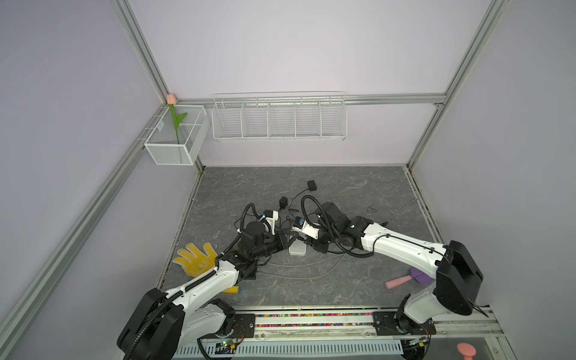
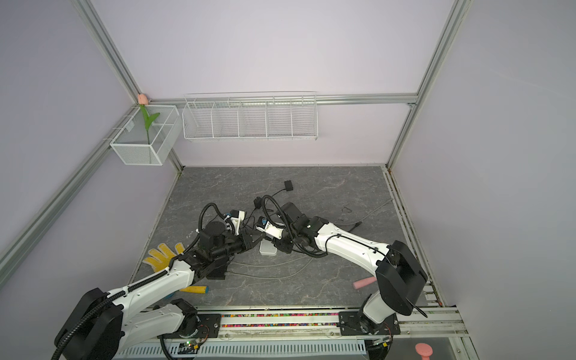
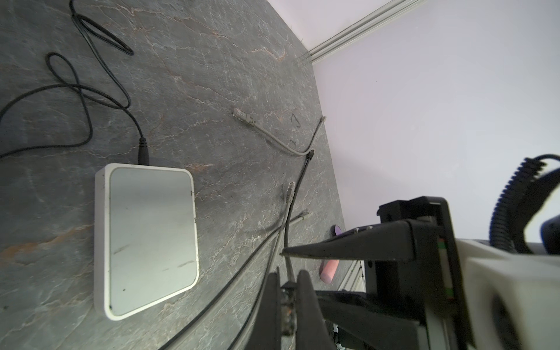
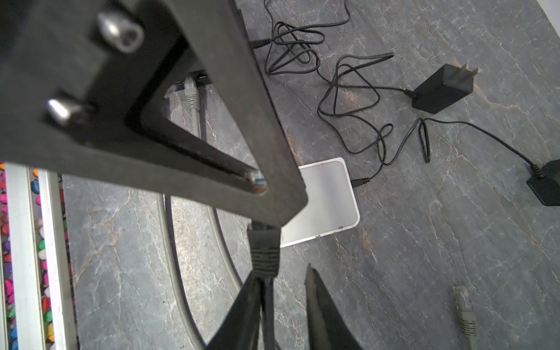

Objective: Insert the plug into the switch port
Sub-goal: 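Hold the ethernet plug with the right gripper and reposition it above the router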

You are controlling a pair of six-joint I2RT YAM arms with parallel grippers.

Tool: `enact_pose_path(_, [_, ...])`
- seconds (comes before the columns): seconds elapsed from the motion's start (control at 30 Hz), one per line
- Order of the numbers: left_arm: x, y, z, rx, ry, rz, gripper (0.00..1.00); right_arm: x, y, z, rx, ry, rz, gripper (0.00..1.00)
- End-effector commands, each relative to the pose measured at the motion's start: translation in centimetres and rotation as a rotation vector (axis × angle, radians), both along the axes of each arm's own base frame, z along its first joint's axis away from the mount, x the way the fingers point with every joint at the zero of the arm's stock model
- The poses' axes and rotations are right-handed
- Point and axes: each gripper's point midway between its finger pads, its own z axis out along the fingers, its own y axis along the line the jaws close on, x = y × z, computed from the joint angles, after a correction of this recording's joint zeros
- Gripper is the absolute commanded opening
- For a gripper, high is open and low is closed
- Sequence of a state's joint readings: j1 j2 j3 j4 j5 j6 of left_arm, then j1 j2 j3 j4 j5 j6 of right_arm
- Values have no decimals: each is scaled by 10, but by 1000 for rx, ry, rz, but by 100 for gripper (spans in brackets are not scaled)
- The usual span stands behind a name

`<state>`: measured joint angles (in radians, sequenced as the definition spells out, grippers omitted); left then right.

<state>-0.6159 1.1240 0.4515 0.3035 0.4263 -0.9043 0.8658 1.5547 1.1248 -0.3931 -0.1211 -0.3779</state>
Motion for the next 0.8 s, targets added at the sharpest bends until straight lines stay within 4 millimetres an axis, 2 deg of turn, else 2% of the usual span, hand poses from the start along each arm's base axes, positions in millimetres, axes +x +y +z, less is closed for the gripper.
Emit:
enact_pose_path(0.0, [-2,-2,0,-9,-14,-15,0,2,10,8,26,-21,26,26])
enact_pose_path(0.1, [-2,-2,0,-7,-15,-15,0,4,9,8,19,-27,10,9])
enact_pose_path(0.17, [-2,-1,-3,1,-8,-12,0,4,9,8,20,-25,5,6])
enact_pose_path(0.23, [-2,-1,-6,7,-3,-10,11,5,7,8,17,-33,-5,6])
enact_pose_path(0.3, [-1,2,-9,35,1,-4,32,7,3,9,6,-46,-20,6])
enact_pose_path(0.33, [1,6,-10,60,-1,10,38,9,-1,8,-8,-56,-34,7])
enact_pose_path(0.4, [4,16,-14,104,8,53,44,12,-9,6,-46,-75,-62,6])
enact_pose_path(0.5, [10,36,-20,142,5,115,46,18,-31,-7,-151,-108,-112,6])
enact_pose_path(0.63, [16,55,-43,194,39,167,47,22,-60,-35,-320,-127,-174,7])
enact_pose_path(0.77, [18,52,-72,233,94,147,47,20,-70,-63,-424,-104,-189,7])
